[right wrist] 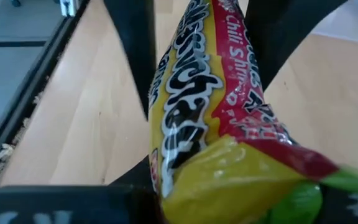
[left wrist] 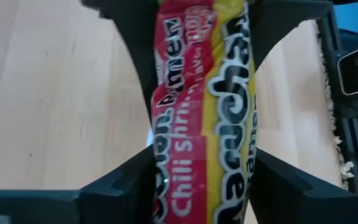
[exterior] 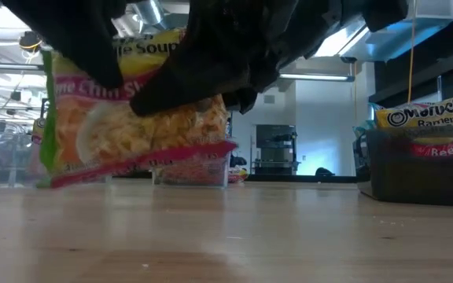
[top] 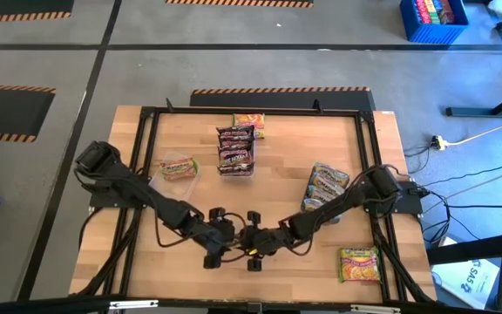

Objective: Sort Maruchan noodles
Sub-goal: Put the green noodle pack into the left transparent bin

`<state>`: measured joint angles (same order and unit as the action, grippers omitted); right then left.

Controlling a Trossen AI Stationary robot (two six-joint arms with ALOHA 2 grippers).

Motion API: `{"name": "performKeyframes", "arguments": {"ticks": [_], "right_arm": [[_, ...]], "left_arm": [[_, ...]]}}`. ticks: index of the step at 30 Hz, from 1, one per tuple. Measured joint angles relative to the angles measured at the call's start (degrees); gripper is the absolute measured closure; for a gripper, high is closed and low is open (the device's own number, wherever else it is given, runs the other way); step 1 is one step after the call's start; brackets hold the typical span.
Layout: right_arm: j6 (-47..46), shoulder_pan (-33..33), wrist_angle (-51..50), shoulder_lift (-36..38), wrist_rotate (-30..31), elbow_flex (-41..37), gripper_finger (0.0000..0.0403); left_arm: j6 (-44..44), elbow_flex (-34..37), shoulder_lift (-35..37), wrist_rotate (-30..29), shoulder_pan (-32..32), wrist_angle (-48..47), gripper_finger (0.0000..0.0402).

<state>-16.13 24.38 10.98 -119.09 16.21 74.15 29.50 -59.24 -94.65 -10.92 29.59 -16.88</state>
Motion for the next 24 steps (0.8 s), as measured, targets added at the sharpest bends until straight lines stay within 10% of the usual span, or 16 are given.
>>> {"name": "performKeyframes", "arguments": {"ticks": [12, 24], "right_arm": [[1.1, 0.4, 1.9, -1.2, 3.4, 0.0, 0.0225], [1.4, 0.3, 1.1, -1.2, 5.7, 0.0, 0.0151]], "left_arm": [[-1.3, 0.0, -0.3, 1.0, 0.0, -2.0, 0.0278], [4.0, 0.0, 13.6, -6.0, 1.3, -29.0, 0.0279]]}}
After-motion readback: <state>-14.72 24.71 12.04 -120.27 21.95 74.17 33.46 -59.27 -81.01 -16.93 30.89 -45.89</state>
